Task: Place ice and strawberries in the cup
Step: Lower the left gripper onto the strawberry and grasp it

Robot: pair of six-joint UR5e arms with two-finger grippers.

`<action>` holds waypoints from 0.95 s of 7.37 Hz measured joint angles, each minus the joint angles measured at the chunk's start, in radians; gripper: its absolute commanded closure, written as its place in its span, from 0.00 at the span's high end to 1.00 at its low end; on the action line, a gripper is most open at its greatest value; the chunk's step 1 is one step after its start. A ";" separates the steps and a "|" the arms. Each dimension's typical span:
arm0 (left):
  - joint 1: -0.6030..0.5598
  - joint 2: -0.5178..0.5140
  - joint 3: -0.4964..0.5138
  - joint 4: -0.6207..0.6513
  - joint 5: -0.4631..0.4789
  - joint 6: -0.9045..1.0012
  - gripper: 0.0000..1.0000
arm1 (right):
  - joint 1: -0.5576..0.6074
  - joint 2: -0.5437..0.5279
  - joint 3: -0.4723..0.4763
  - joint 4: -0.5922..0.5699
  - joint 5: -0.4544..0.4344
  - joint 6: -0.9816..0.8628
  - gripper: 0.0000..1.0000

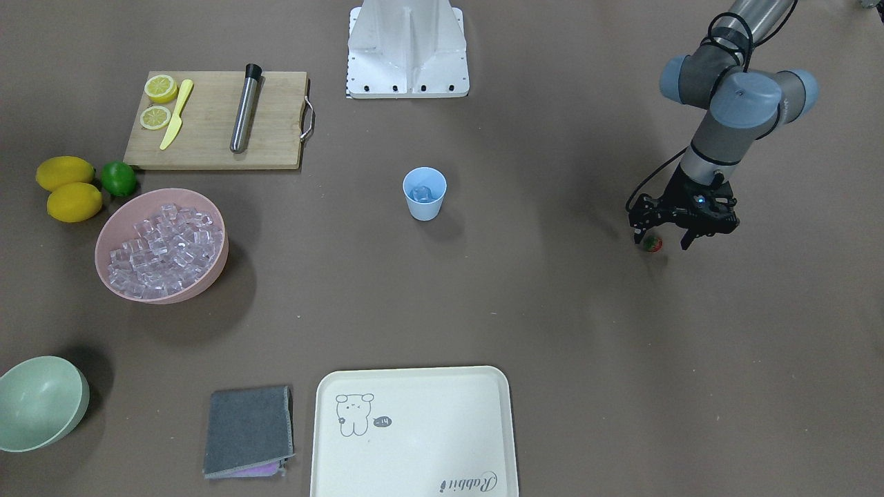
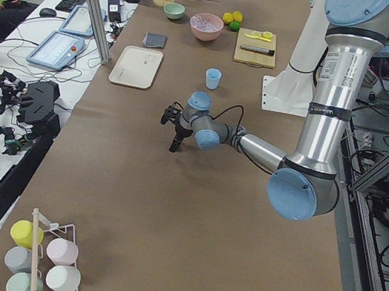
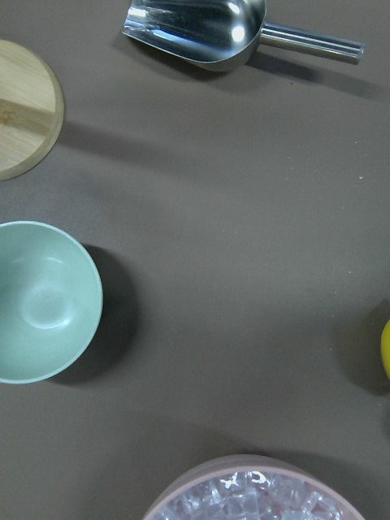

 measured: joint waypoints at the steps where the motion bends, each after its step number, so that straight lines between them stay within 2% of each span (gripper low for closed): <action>1: 0.023 0.000 0.000 -0.002 0.014 0.000 0.68 | 0.000 -0.001 0.000 0.000 0.000 0.000 1.00; 5: 0.031 0.003 0.000 -0.004 0.014 0.043 0.66 | 0.001 0.001 0.000 0.001 0.000 0.001 1.00; 7: 0.019 0.003 0.000 -0.004 0.012 0.075 0.61 | 0.001 0.003 0.000 0.001 0.000 0.005 1.00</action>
